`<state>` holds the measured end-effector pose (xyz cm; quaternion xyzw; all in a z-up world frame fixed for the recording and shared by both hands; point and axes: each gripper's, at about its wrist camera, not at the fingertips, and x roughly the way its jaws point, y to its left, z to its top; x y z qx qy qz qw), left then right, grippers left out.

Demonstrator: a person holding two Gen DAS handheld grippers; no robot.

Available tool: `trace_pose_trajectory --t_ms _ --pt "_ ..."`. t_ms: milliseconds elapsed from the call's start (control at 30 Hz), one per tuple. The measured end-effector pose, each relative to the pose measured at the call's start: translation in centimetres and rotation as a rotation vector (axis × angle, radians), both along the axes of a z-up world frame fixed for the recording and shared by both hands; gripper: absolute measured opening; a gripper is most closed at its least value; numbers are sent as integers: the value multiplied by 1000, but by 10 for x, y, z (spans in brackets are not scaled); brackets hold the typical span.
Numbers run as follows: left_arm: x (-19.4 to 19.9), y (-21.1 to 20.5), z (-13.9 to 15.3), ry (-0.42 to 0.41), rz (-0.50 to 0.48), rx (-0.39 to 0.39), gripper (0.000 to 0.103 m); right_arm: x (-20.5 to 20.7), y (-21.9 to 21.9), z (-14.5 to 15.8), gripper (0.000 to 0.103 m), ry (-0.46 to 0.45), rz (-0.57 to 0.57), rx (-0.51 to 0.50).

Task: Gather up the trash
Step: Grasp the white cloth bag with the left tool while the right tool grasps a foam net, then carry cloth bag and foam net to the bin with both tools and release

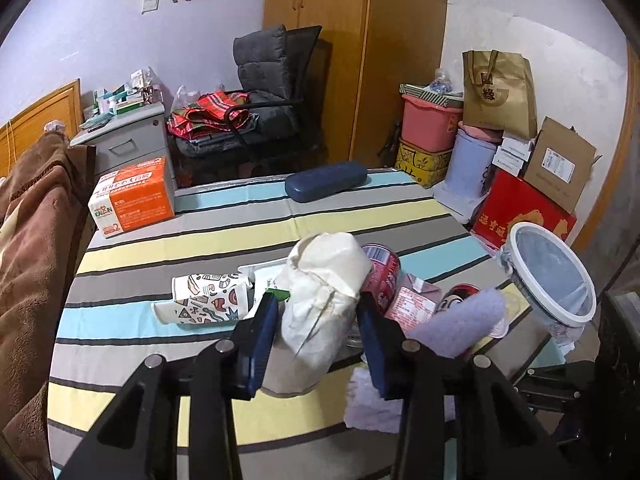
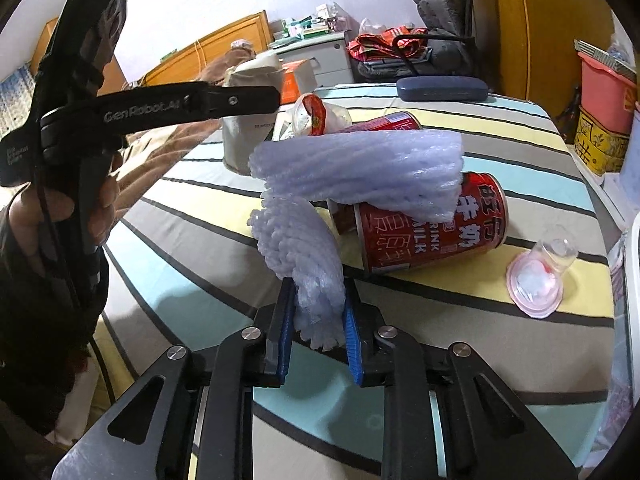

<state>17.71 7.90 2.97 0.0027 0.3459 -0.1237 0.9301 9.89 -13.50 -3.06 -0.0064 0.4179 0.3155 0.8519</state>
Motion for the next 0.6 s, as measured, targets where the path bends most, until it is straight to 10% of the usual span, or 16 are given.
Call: trace_pose_trajectory --t_ms 600 --pt "-37 -31 32 -59 -36 -4 43 -34 -51 24 23 -72 -45 16"
